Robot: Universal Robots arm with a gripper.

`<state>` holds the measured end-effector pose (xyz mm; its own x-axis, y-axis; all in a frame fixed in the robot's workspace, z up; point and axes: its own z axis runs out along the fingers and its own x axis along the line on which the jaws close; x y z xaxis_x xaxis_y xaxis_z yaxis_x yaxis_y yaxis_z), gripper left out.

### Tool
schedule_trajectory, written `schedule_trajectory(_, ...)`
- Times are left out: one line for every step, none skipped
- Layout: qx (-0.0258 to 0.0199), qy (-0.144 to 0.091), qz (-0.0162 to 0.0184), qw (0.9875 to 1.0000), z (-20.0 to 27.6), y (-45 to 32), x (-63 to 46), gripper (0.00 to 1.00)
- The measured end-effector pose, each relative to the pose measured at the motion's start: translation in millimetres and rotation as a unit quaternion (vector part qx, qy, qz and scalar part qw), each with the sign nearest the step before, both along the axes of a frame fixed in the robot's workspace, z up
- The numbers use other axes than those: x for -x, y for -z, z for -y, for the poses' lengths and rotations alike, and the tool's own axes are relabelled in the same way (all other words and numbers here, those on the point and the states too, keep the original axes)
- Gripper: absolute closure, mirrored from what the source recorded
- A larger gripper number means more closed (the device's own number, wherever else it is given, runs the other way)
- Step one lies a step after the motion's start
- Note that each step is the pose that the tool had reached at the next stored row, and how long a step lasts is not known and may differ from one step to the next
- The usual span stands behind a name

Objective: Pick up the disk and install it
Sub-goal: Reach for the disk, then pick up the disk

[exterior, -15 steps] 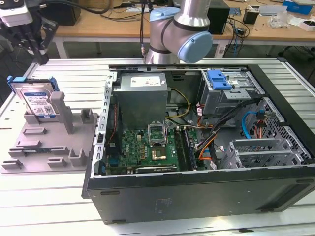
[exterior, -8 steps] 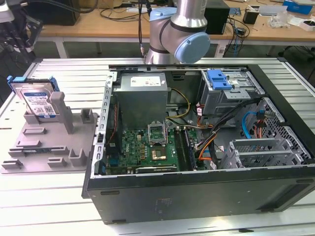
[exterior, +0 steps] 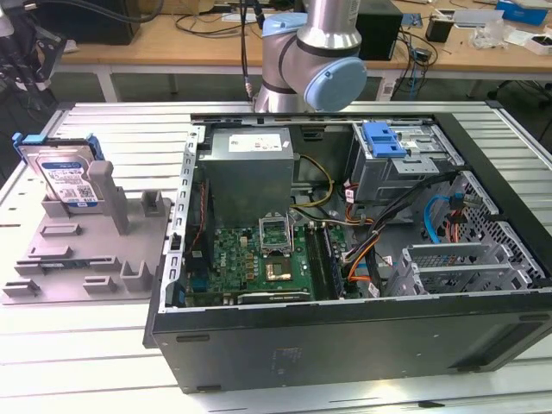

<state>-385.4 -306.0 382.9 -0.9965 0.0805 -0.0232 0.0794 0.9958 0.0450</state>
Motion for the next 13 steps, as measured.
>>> schedule_trajectory(0.0, 0.0, 0.0, 1.0, 0.0, 0.0, 0.0, 0.89)
schedule_trajectory(0.0, 0.0, 0.0, 1.0, 0.0, 0.0, 0.0, 0.89)
schedule_trajectory(0.0, 0.0, 0.0, 1.0, 0.0, 0.2, 0.1, 0.89)
schedule_trajectory(0.0, 0.0, 0.0, 1.0, 0.0, 0.4, 0.2, 0.89)
schedule_trajectory(0.0, 0.0, 0.0, 1.0, 0.0, 0.4, 0.2, 0.89)
schedule_trajectory(0.0, 0.0, 0.0001, 1.0, 0.0, 0.5, 0.2, 0.89)
schedule_trajectory(0.0, 0.0, 0.0, 1.0, 0.0, 0.5, 0.2, 0.89)
schedule_trajectory(0.0, 0.0, 0.0, 1.0, 0.0, 0.5, 0.2, 0.89)
schedule_trajectory(0.0, 0.0, 0.0, 1.0, 0.0, 0.5, 0.2, 0.89)
schedule_trajectory(0.0, 0.0, 0.0001, 1.0, 0.0, 0.5, 0.2, 0.89)
schedule_trajectory(0.0, 0.0, 0.0, 1.0, 0.0, 0.5, 0.2, 0.89)
schedule_trajectory(0.0, 0.0, 0.0, 1.0, 0.0, 0.5, 0.3, 0.89)
schedule_trajectory(0.0, 0.0, 0.0, 1.0, 0.0, 0.5, 0.2, 0.89)
